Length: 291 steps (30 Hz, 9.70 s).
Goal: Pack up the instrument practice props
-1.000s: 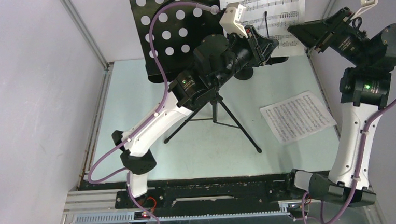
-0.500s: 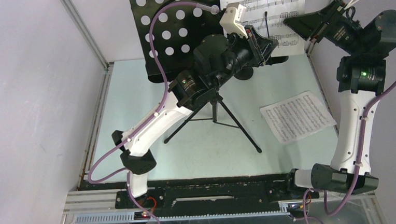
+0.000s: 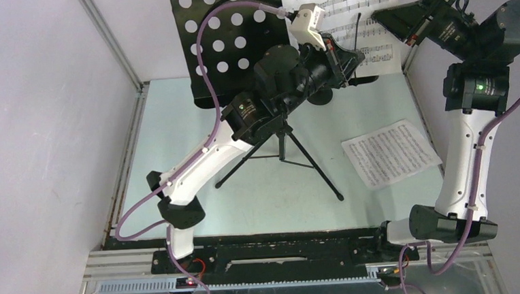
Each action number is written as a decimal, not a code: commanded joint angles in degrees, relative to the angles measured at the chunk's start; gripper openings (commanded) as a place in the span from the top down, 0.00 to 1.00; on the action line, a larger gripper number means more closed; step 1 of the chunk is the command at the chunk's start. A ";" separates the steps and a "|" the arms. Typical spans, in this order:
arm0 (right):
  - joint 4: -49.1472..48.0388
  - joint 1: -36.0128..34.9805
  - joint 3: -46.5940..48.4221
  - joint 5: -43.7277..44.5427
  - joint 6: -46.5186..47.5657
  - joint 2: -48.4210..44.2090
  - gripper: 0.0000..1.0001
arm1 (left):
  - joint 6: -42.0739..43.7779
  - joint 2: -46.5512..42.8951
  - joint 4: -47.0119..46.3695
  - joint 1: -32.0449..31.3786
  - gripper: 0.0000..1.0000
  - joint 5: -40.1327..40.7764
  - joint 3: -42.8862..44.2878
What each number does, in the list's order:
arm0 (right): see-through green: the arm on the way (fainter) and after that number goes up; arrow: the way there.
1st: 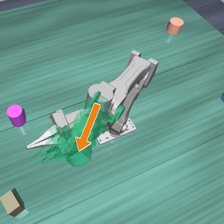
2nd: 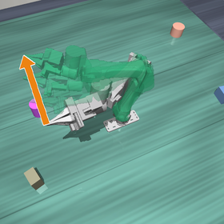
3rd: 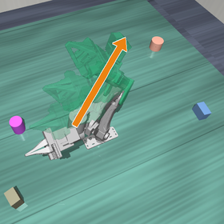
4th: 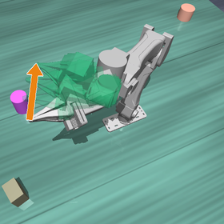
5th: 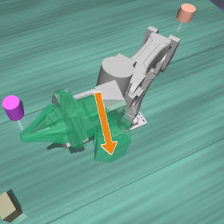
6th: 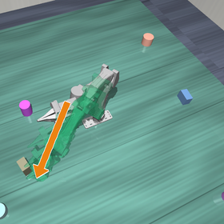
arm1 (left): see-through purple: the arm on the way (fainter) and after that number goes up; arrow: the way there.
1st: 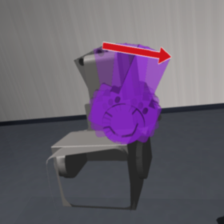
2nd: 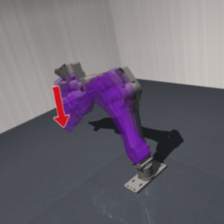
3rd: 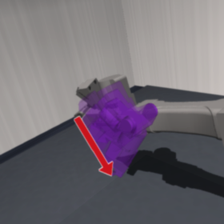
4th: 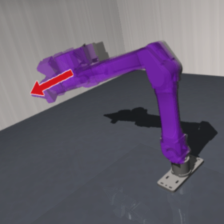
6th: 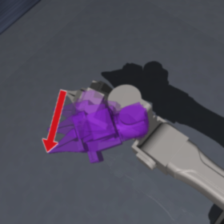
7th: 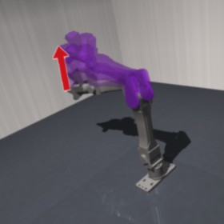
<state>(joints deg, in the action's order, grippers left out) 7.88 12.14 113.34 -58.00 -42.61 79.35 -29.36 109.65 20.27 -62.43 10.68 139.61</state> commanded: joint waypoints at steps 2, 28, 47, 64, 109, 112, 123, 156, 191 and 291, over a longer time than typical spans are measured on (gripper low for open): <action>1.54 -0.48 2.14 0.21 0.83 0.32 0.86 | 3.18 -3.49 -2.36 -0.10 1.00 -2.93 -1.36; 16.91 15.15 -41.64 52.17 -0.63 -38.81 1.00 | 10.82 -13.22 -3.01 -0.32 0.95 1.29 -12.43; 5.19 19.76 -73.78 59.92 -6.13 -36.66 1.00 | 16.25 -25.51 4.42 -0.32 0.30 2.67 -20.54; -12.64 19.78 -82.35 50.80 -12.58 -7.09 1.00 | 13.78 -44.15 3.90 -0.50 0.24 5.84 -39.88; 8.36 17.04 -76.62 34.11 8.88 -40.17 0.17 | -2.27 -82.53 18.44 -0.50 0.03 24.84 -85.37; 8.60 5.50 -74.53 36.83 11.91 -41.52 0.17 | -2.61 -82.44 14.48 -0.48 0.00 25.50 -89.01; -1.51 -30.65 -79.33 44.28 15.49 -47.48 0.17 | 0.53 -73.61 -3.27 7.77 0.00 16.01 -95.58; -11.21 -56.16 -86.21 63.69 -9.10 -29.27 0.40 | 19.52 -43.24 -33.65 21.60 0.17 -6.02 -102.78; -11.99 -43.14 -76.56 49.97 6.58 -10.22 0.47 | 7.85 -58.69 -31.03 13.20 1.00 -6.72 -121.39; -46.11 -62.23 -82.36 67.43 -43.93 -9.20 0.33 | 20.92 -42.06 -38.20 29.83 0.74 -21.40 -96.23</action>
<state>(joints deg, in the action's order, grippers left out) -34.50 -49.23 29.28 7.90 -85.56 70.24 -4.21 68.42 -19.77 -33.04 -11.25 45.80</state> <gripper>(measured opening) 0.667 0.224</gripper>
